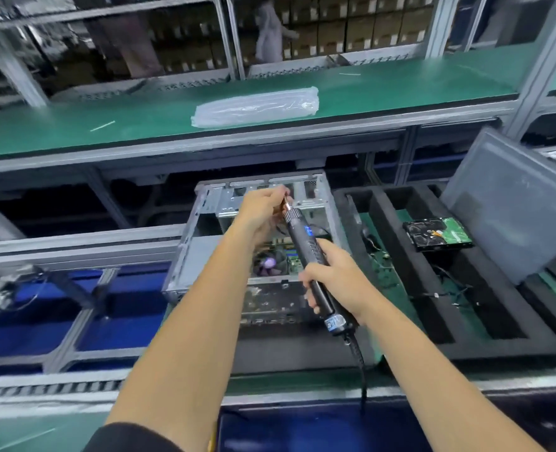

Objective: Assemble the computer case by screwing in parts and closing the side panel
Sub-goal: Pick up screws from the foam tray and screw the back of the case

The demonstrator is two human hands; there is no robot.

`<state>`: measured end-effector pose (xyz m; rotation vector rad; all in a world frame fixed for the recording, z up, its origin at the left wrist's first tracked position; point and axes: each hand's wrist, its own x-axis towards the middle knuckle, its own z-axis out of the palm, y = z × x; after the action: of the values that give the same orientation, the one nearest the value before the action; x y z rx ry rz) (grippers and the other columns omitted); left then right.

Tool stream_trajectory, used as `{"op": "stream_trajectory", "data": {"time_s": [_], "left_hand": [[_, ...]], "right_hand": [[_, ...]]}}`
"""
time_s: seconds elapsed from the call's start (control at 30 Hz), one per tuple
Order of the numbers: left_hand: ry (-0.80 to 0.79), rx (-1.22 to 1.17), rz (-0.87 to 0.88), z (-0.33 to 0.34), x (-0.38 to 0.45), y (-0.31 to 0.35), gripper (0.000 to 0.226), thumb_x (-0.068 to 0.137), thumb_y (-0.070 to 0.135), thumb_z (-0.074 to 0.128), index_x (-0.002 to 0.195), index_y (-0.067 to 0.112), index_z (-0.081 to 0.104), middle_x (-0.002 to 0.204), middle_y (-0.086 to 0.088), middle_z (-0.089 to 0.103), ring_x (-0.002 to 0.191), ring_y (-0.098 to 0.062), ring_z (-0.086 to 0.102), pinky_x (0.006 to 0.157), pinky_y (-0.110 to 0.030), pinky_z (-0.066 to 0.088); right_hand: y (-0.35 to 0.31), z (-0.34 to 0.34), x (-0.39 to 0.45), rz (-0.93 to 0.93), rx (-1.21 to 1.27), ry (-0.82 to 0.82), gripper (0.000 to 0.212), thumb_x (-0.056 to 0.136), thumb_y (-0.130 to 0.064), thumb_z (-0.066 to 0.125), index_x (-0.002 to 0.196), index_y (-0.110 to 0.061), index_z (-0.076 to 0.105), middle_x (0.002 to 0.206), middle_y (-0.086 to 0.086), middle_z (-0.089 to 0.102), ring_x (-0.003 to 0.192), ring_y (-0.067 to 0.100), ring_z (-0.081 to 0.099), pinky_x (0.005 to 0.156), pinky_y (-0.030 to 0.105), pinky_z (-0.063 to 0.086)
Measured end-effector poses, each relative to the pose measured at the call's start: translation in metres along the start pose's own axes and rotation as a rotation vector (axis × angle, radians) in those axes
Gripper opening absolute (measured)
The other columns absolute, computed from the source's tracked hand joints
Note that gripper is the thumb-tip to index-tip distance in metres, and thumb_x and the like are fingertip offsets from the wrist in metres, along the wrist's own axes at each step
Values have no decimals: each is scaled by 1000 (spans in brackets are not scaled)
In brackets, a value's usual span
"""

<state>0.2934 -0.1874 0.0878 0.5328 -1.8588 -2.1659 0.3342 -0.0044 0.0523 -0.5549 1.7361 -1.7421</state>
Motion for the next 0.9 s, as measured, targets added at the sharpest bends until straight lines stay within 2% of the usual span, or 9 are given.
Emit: {"op": "stream_trajectory", "data": {"time_s": [0.1,0.23,0.3,0.47,0.57,0.67,0.77,0.9], "left_hand": [[22,-78,-50,-42,-21,0,26,99,17,48,75,13,59,49,9,60,39,-1,49,41,-15,40],[30,-92,-107,-97,-42,-11,25,100,17,47,77,14,58,55,7,62,46,-3,52,51,-19,44],[12,-79,-144,-117,-51,-17,23,99,21,49,80,14,59,57,6,64,44,-2,53,52,-20,46],[-59,3,-219,-146,-76,-28,24,100,24,46,80,16,58,60,7,65,49,-3,58,49,-24,47],[21,14,-182,-150,-91,-35,20,97,15,50,81,14,60,58,8,66,49,-3,59,47,-21,46],[137,-51,-173,-151,-105,-49,17,94,13,54,81,12,66,64,5,69,55,-5,59,44,-17,44],[180,-31,-205,-157,-116,-70,19,94,15,54,81,13,67,66,5,70,53,-5,57,42,-16,41],[248,-5,-264,-160,-127,-105,18,92,20,58,80,12,68,64,4,71,56,-8,59,52,-21,43]], "right_hand": [[9,53,-2,-20,32,29,30,81,-9,64,101,-29,54,67,5,56,47,27,53,45,31,47],[23,107,-11,19,35,22,34,84,-4,63,112,-21,54,62,7,56,46,27,52,45,32,47],[29,125,-17,38,32,19,31,84,-3,63,110,-18,54,63,10,54,45,26,52,45,31,47],[45,156,-33,67,19,11,42,78,-9,64,118,-18,54,66,10,54,47,27,53,47,33,48],[53,166,-37,73,5,22,36,83,-3,62,116,-16,53,67,10,53,46,26,52,47,35,48],[61,174,-40,98,-6,25,35,80,-8,64,111,-20,54,69,11,53,47,26,53,48,35,49],[77,182,-49,127,-30,15,37,79,-11,64,110,-27,53,75,11,52,48,26,54,48,34,49],[108,190,-65,175,-28,20,38,80,-11,64,112,-29,53,78,10,53,48,25,56,48,33,49]]}}
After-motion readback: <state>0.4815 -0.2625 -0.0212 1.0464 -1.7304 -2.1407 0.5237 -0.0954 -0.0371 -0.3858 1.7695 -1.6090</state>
